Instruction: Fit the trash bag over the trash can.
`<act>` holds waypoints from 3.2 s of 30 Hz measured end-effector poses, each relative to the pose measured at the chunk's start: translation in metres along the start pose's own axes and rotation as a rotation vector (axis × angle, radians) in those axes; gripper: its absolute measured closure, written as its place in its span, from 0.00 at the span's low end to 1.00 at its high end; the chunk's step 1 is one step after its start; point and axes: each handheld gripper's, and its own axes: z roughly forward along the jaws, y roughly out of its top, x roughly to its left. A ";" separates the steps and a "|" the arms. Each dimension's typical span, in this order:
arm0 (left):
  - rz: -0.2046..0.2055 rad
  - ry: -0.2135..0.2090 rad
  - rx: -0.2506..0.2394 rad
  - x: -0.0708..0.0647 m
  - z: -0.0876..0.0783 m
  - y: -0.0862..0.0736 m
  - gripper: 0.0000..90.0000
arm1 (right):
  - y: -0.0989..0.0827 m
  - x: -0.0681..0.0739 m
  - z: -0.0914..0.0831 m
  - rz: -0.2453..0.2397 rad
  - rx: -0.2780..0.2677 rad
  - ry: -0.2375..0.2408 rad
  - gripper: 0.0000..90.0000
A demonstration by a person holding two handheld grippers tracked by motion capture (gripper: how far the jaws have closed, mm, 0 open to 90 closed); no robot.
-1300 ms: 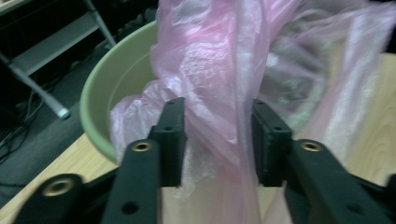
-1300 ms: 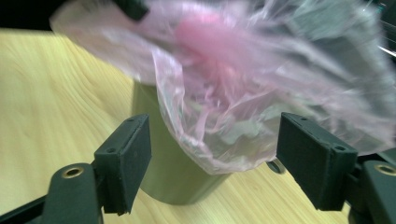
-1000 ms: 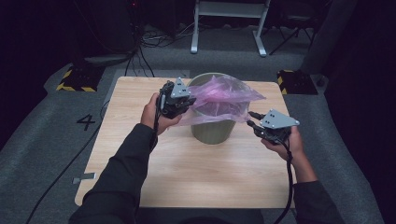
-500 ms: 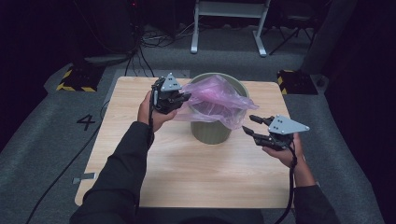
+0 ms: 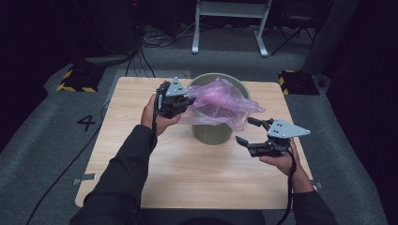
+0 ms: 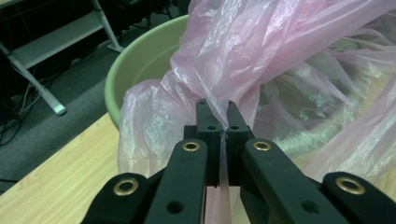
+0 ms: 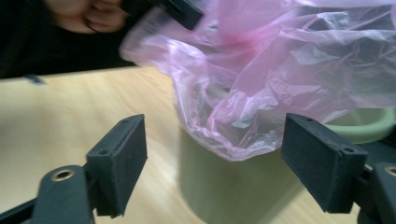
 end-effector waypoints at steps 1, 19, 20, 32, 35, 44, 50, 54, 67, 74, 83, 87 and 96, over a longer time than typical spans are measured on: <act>-0.001 -0.003 0.002 0.000 0.001 0.000 0.99 | 0.001 0.001 0.003 -0.015 0.012 -0.030 0.26; -0.128 0.040 -0.028 0.035 0.008 -0.010 0.99 | -0.015 -0.001 0.019 -0.233 0.165 -0.225 1.00; -0.133 0.050 -0.029 0.038 0.010 -0.010 0.99 | -0.017 -0.004 0.018 -0.229 0.171 -0.222 1.00; -0.201 0.113 -0.030 0.069 0.025 -0.020 0.99 | -0.047 -0.040 0.023 -0.154 0.277 -0.242 1.00; -0.212 0.123 -0.019 0.073 0.029 -0.024 0.99 | -0.053 -0.047 0.023 -0.115 0.280 -0.231 0.98; -0.216 0.124 -0.034 0.075 0.029 -0.027 0.99 | -0.039 -0.051 0.003 -0.027 0.210 -0.157 0.27; -0.208 0.129 -0.036 0.073 0.028 -0.027 0.99 | -0.022 -0.054 -0.026 0.032 0.106 -0.115 0.21; -0.206 0.131 -0.037 0.072 0.027 -0.027 0.99 | -0.011 -0.054 -0.040 0.037 0.076 -0.103 0.18; -0.186 0.154 -0.025 0.069 0.031 -0.024 0.98 | 0.029 -0.050 -0.019 0.105 0.083 -0.084 0.24; -0.176 0.157 -0.015 0.071 0.041 -0.024 0.98 | 0.039 -0.083 0.018 0.251 0.131 -0.125 0.42; -0.195 0.164 -0.012 0.078 0.053 -0.026 0.96 | 0.037 -0.104 0.044 0.244 0.145 -0.147 0.96; -0.204 0.165 -0.013 0.080 0.059 -0.026 0.95 | 0.028 -0.118 0.058 0.271 0.165 -0.222 0.97; -0.232 0.157 -0.011 0.085 0.072 -0.028 0.95 | 0.013 -0.139 0.066 0.333 0.097 -0.331 1.00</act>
